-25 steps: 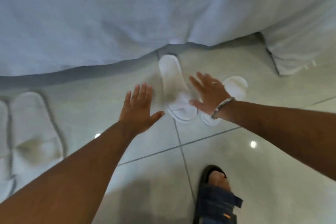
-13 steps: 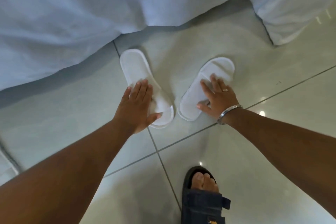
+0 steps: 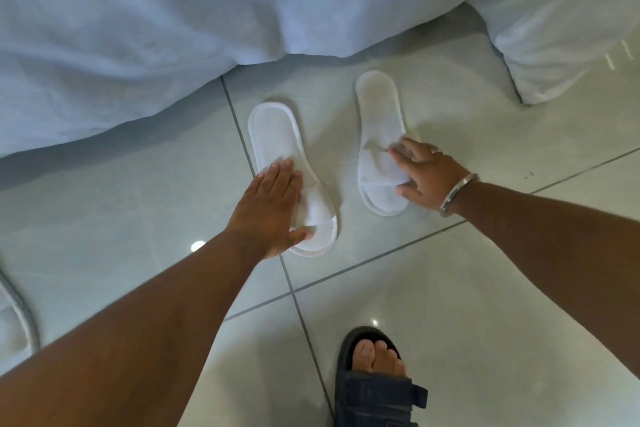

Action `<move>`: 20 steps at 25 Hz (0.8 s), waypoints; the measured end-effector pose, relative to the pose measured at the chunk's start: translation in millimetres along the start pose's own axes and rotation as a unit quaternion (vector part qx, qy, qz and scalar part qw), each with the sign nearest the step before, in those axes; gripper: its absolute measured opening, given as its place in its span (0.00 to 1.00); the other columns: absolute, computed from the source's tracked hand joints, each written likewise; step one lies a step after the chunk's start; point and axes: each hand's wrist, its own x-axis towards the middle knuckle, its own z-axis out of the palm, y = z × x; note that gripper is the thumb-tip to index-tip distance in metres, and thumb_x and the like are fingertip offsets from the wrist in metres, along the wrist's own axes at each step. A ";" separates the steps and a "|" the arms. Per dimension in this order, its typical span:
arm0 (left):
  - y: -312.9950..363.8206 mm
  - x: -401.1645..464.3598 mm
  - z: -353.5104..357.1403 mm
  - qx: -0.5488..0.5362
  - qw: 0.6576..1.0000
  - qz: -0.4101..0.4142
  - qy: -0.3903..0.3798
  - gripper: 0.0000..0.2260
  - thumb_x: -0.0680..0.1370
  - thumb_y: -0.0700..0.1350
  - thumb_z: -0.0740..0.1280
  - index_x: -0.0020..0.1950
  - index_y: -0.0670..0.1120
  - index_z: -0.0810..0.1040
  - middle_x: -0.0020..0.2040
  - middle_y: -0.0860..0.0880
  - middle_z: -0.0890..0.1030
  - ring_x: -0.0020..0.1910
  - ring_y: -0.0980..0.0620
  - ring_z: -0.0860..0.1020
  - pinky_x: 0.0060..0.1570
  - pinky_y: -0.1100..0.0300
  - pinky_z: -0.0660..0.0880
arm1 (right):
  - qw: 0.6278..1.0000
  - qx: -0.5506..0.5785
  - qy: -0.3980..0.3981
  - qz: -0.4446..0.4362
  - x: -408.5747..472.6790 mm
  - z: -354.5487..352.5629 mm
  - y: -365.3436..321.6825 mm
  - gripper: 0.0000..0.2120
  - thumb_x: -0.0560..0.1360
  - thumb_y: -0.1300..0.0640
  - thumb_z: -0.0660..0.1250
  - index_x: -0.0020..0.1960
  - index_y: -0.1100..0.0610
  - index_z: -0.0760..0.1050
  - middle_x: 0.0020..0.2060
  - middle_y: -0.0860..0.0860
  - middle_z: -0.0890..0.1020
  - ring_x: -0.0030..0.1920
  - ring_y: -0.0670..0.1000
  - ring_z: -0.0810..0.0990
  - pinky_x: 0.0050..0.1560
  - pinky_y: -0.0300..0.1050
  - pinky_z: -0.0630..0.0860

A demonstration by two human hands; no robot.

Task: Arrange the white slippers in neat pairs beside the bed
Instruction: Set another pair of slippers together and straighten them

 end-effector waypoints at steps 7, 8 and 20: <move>23.4 13.7 -4.9 0.017 0.999 0.022 -0.032 0.48 0.75 0.68 0.62 0.80 0.44 0.38 0.81 0.43 0.36 0.79 0.44 0.36 0.77 0.51 0.38 | 0.998 -0.042 -0.013 -0.049 -23.2 22.4 -12.2 0.49 0.67 0.35 0.68 0.76 0.58 0.51 0.77 0.59 0.54 0.75 0.62 0.57 0.72 0.60 0.59; 29.8 16.8 -4.6 0.017 0.999 0.027 -0.034 0.48 0.76 0.67 0.62 0.80 0.44 0.38 0.81 0.43 0.36 0.79 0.44 0.36 0.77 0.50 0.38 | 0.997 -0.050 -0.016 -0.052 -23.7 21.1 -13.3 0.49 0.66 0.35 0.68 0.76 0.58 0.51 0.77 0.58 0.54 0.75 0.61 0.56 0.72 0.60 0.57; 95.8 51.7 4.7 -0.041 0.999 0.008 -0.008 0.48 0.75 0.65 0.66 0.81 0.44 0.42 0.81 0.43 0.38 0.79 0.44 0.38 0.78 0.51 0.38 | 0.997 -0.055 -0.052 -0.025 -28.2 8.1 28.8 0.51 0.61 0.46 0.78 0.74 0.61 0.55 0.76 0.62 0.57 0.74 0.62 0.60 0.71 0.58 0.63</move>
